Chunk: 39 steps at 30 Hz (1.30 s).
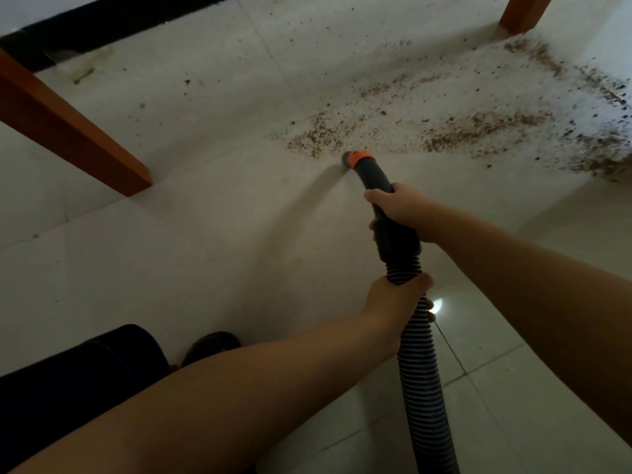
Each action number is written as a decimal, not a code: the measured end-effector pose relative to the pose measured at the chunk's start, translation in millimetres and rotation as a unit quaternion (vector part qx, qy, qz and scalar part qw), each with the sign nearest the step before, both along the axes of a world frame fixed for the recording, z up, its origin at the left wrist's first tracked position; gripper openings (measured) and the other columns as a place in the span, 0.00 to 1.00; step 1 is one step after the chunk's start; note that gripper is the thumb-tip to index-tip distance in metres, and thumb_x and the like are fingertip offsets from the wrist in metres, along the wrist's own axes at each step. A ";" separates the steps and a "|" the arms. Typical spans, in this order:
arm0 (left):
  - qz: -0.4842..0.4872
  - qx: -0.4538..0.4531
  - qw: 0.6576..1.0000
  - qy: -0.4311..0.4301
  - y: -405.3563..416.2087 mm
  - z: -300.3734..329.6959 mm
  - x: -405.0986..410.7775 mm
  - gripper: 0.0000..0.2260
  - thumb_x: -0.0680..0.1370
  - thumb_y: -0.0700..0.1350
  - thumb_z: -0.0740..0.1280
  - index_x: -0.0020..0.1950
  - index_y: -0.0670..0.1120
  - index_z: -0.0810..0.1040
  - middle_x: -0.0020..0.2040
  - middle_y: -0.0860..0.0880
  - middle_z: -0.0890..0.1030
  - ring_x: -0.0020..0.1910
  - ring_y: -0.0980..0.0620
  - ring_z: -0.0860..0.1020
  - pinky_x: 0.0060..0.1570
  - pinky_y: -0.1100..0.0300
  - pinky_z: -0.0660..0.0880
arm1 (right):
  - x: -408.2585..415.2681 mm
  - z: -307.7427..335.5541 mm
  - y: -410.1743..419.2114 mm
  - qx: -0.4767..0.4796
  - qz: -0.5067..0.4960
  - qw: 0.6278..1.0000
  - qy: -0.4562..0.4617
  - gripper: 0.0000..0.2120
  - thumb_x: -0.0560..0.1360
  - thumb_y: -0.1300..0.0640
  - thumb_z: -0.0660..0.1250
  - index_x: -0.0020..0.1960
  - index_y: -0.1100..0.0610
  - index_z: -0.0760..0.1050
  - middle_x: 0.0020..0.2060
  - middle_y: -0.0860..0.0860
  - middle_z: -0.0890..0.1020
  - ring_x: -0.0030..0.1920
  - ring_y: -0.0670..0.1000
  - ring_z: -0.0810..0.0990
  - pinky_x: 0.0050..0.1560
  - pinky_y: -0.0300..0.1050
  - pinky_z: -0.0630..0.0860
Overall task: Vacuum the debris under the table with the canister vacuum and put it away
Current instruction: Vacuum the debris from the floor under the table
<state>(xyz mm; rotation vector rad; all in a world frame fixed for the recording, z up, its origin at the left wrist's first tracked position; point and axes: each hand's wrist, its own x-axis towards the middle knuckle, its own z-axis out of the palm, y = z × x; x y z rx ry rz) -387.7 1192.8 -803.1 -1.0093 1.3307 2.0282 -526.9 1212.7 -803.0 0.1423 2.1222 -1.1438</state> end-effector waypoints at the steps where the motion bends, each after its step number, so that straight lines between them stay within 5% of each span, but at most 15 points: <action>1: -0.015 0.005 1.000 -0.001 5.9 1.2 -3.0 0.06 0.76 0.44 0.68 0.47 0.42 0.74 0.33 0.46 0.76 0.26 0.52 0.76 0.29 0.61 0.76 | -3.2 -1.3 11.4 0.003 -0.023 1.000 0.003 0.16 0.78 0.48 0.62 0.56 0.59 0.67 0.53 0.64 0.80 0.51 0.65 0.81 0.56 0.63 0.78; 13: -0.077 0.007 0.997 0.006 27.6 11.4 -36.9 0.07 0.77 0.44 0.69 0.43 0.43 0.74 0.33 0.46 0.76 0.24 0.53 0.74 0.27 0.61 0.74 | -33.4 0.3 59.6 -0.008 -0.126 0.992 0.002 0.21 0.78 0.47 0.62 0.64 0.61 0.67 0.56 0.65 0.78 0.54 0.66 0.79 0.58 0.63 0.77; 17: -0.046 -0.008 0.999 -0.001 10.2 8.2 -35.7 0.07 0.76 0.43 0.69 0.42 0.42 0.74 0.33 0.45 0.76 0.25 0.52 0.75 0.28 0.61 0.76 | -34.1 0.0 29.8 -0.020 -0.091 0.996 -0.006 0.17 0.78 0.46 0.62 0.57 0.59 0.67 0.53 0.64 0.80 0.52 0.66 0.81 0.56 0.63 0.78; 31: 0.056 -0.047 0.997 -0.026 -39.2 -5.0 -14.1 0.06 0.77 0.44 0.68 0.47 0.41 0.74 0.32 0.46 0.76 0.24 0.54 0.76 0.28 0.63 0.77 | -12.5 -13.0 -58.3 -0.067 0.084 0.994 -0.023 0.18 0.77 0.46 0.63 0.57 0.59 0.68 0.52 0.63 0.80 0.51 0.64 0.81 0.55 0.62 0.79; 39: -0.025 -0.037 0.999 0.009 -9.3 -15.2 -44.7 0.06 0.76 0.44 0.69 0.43 0.44 0.74 0.33 0.47 0.76 0.27 0.53 0.75 0.31 0.62 0.76 | -40.1 -17.1 0.9 -0.056 -0.043 0.997 0.010 0.13 0.78 0.50 0.63 0.56 0.59 0.68 0.48 0.62 0.81 0.45 0.62 0.82 0.54 0.61 0.79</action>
